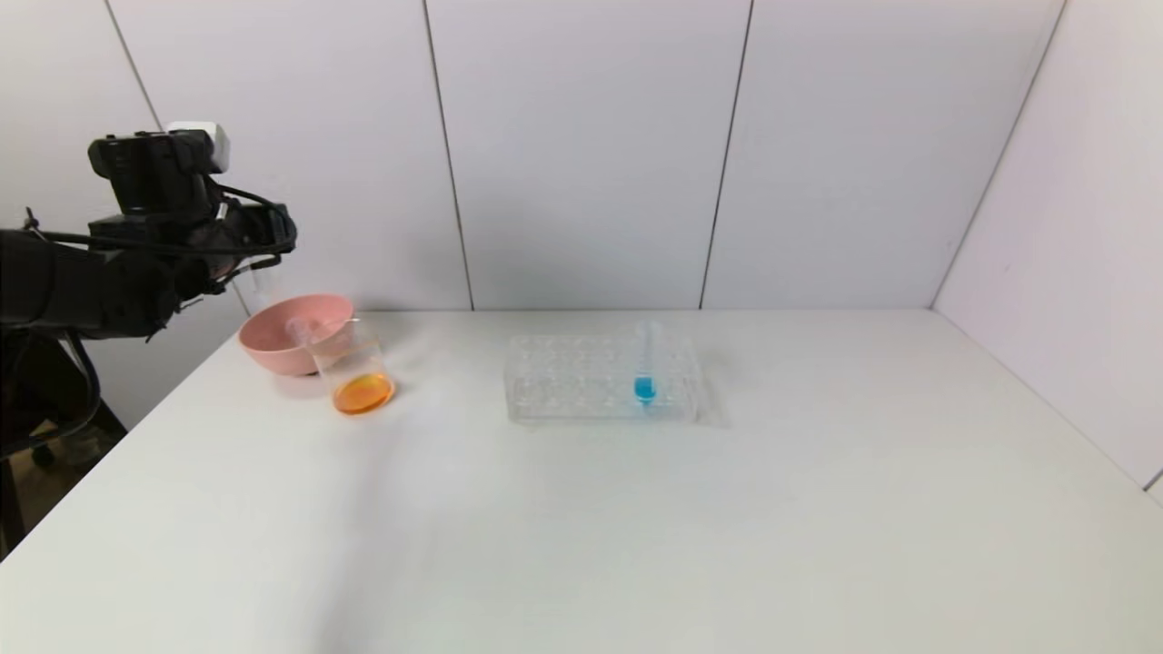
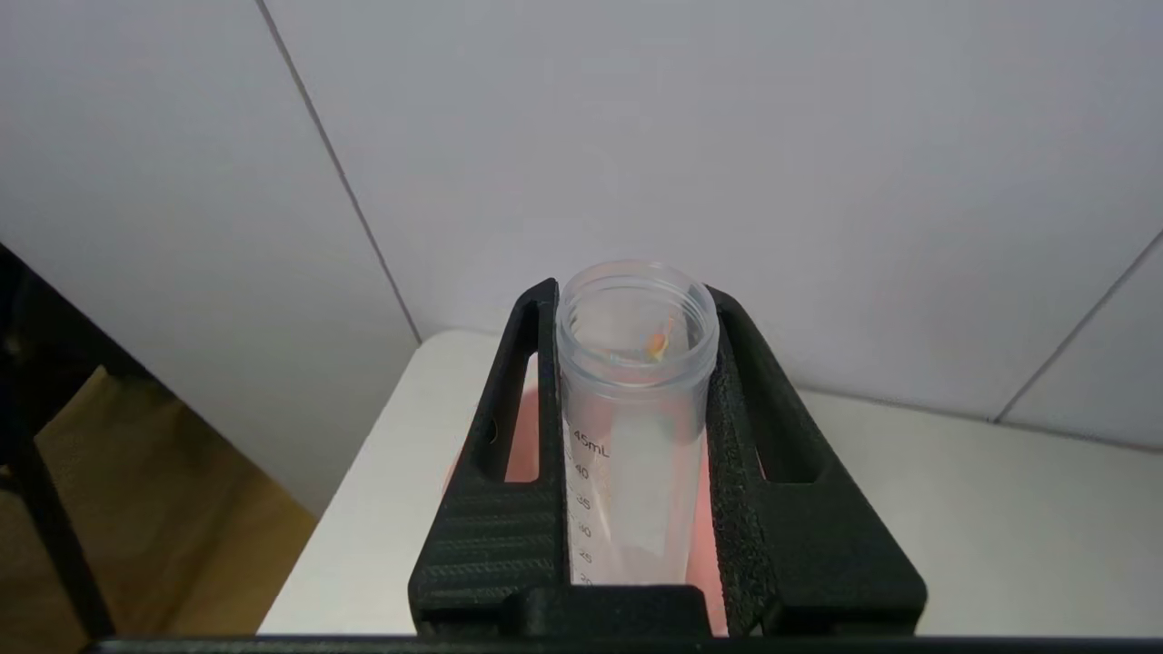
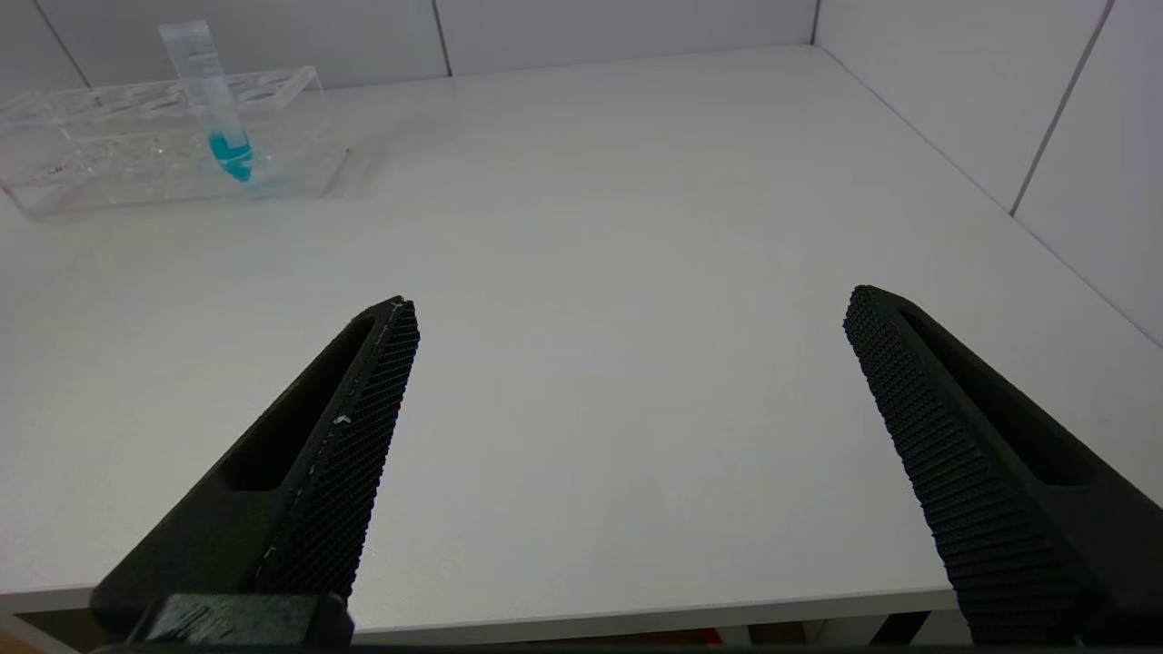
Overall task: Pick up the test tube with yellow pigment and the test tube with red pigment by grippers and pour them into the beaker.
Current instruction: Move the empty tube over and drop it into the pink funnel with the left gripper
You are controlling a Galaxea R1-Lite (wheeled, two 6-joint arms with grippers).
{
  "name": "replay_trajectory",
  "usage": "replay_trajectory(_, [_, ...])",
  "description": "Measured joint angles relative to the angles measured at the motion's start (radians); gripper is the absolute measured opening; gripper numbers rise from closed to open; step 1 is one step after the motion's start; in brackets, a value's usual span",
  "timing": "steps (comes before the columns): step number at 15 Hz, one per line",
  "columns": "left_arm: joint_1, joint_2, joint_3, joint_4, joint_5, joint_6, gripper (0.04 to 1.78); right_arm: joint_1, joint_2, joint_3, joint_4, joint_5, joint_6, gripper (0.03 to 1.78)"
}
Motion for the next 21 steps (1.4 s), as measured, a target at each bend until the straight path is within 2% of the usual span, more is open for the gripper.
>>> replay_trajectory(2, [0.0,0.047,0.011,-0.119,0.001,0.001,0.45,0.0,0.0,0.0,0.0,0.0,0.0,1.71])
replay_trajectory(5, [0.002,0.136,-0.008,-0.213,0.005,0.003,0.45,0.0,0.0,0.0,0.0,0.0,0.0,1.71])
replay_trajectory(9, [0.005,0.27,-0.096,-0.283,0.06,0.01,0.45,0.0,0.0,0.0,0.0,0.0,0.0,1.71])
replay_trajectory(13, [0.005,0.325,-0.132,-0.283,0.08,0.016,0.48,0.0,0.0,0.0,0.0,0.0,0.0,1.71])
replay_trajectory(16, [0.003,0.333,-0.135,-0.288,0.09,0.017,0.7,0.0,0.0,0.0,0.0,0.0,0.0,1.71])
replay_trajectory(21, [-0.004,0.287,-0.087,-0.313,0.117,0.016,1.46,0.0,0.0,0.0,0.0,0.0,0.0,1.71])
